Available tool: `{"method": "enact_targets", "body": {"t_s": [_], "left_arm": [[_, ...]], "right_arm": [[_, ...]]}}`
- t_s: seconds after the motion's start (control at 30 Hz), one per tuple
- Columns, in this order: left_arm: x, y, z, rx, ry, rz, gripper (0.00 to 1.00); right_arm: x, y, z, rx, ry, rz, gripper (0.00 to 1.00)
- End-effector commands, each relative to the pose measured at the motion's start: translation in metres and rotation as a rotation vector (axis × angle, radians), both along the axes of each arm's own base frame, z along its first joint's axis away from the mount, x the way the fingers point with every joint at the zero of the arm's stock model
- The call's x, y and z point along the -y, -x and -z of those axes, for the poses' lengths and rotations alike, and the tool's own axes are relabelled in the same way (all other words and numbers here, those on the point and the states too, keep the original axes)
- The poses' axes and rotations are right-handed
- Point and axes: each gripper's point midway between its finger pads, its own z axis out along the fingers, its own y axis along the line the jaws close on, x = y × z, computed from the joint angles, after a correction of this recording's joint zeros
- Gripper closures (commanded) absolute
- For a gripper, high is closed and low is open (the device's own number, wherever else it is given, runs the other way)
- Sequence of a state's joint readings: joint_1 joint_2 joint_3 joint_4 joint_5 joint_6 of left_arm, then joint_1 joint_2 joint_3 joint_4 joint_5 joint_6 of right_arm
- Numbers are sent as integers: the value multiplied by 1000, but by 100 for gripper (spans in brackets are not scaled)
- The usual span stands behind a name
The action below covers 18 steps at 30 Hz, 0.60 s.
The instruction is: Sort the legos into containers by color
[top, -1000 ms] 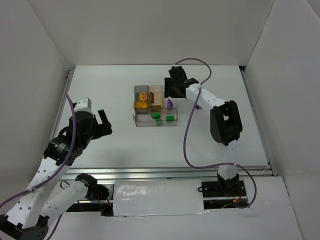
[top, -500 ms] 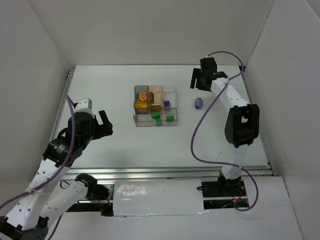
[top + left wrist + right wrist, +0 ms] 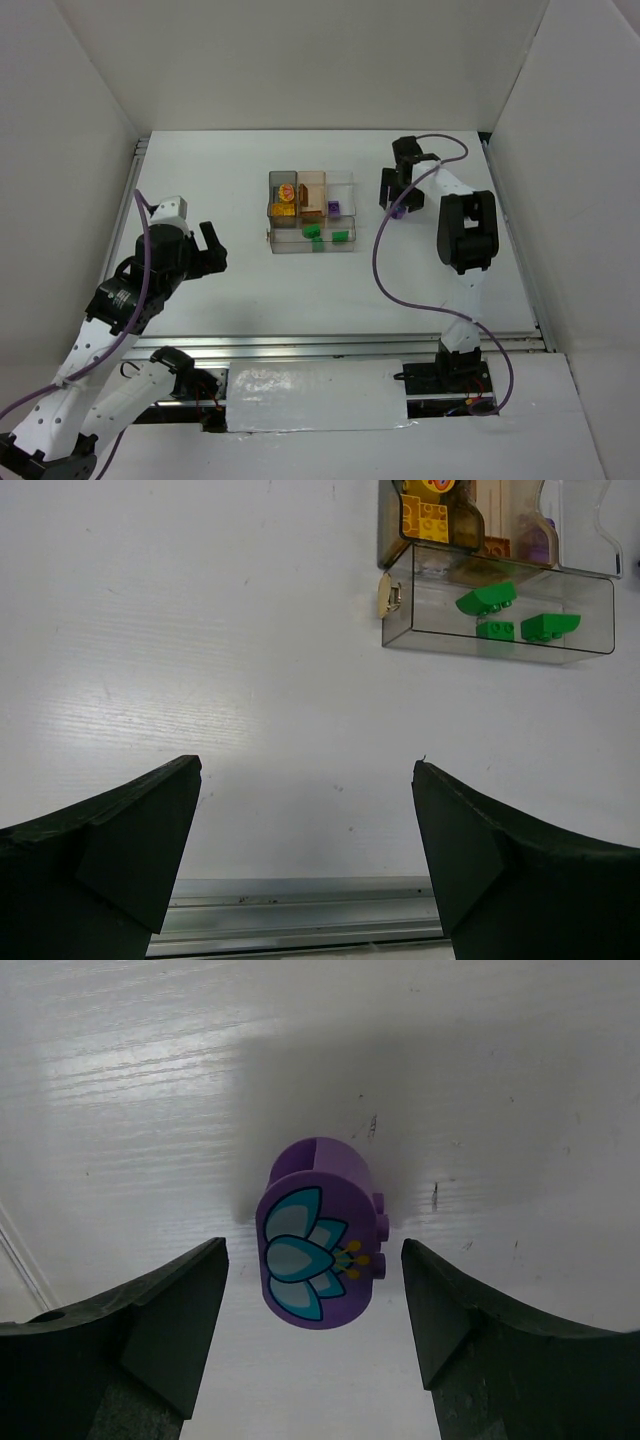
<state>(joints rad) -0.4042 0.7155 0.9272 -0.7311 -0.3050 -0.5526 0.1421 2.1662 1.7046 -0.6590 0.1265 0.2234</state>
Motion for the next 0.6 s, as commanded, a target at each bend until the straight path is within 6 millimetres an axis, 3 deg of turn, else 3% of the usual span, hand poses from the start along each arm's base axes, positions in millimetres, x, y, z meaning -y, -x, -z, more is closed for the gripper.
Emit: {"method": "enact_targets", "body": {"t_s": [0.0, 0.07, 0.23, 0.47, 0.57], "left_arm": [[4, -5, -10, 47, 14, 19, 1], [4, -5, -11, 49, 17, 18, 0], [3, -4, -12, 53, 17, 17, 0], [3, -4, -12, 56, 17, 18, 0], [2, -4, -13, 60, 18, 16, 0]], "right_arm": [[5, -12, -13, 22, -32, 27, 23], [6, -11, -10, -15, -30, 30, 25], [6, -15, -13, -49, -29, 17, 44], [6, -13, -11, -82, -33, 10, 28], [5, -11, -8, -96, -41, 3, 29]]}}
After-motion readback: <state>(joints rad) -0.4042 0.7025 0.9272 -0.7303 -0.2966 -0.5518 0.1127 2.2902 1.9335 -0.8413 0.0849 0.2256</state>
